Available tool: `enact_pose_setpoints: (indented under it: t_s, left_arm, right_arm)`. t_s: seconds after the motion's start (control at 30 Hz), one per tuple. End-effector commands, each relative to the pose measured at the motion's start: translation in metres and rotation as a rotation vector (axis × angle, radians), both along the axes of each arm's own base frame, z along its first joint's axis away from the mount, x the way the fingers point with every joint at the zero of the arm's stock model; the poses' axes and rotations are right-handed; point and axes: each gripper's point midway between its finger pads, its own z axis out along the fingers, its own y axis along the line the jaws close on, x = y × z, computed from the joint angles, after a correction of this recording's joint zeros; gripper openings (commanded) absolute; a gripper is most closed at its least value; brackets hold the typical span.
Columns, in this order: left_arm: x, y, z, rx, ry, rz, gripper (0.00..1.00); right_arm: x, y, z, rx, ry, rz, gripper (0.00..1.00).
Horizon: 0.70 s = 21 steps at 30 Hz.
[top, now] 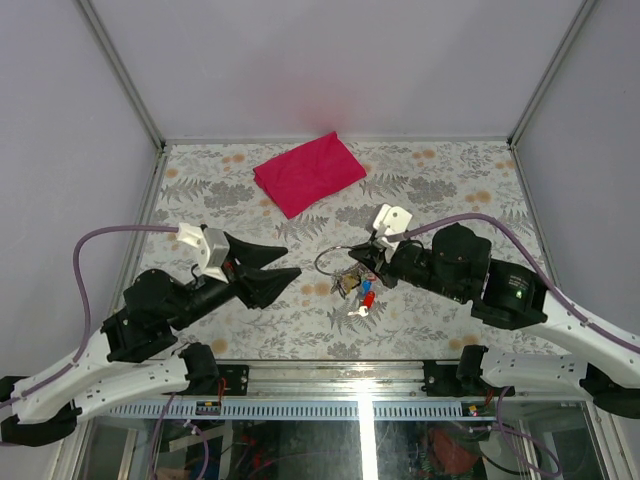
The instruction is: Put the keys on the keyring
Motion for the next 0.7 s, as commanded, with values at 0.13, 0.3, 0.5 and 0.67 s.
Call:
enact_pose_setpoints:
  t_s: [0.13,0.3,0.5,0.67]
  left_arm:
    - [-0.003,-0.015,0.016,0.103,-0.073,-0.061,0.53]
    - [0.001,-0.020,0.022,0.180,-0.098,-0.062,0.58]
    - [0.004,-0.031,0.019,0.257,-0.100,-0.089,0.59]
    - [0.004,-0.039,0.008,0.350,-0.088,-0.125,0.59]
  right_arm:
    - [-0.008,0.008,0.027,0.023,-0.017,0.069,0.00]
    - [-0.012,0.013,0.024,-0.002,-0.046,0.120,0.00]
    - [-0.012,0.019,0.021,-0.029,-0.090,0.161,0.00]
    - [-0.013,0.020,0.022,-0.044,-0.122,0.182,0.00]
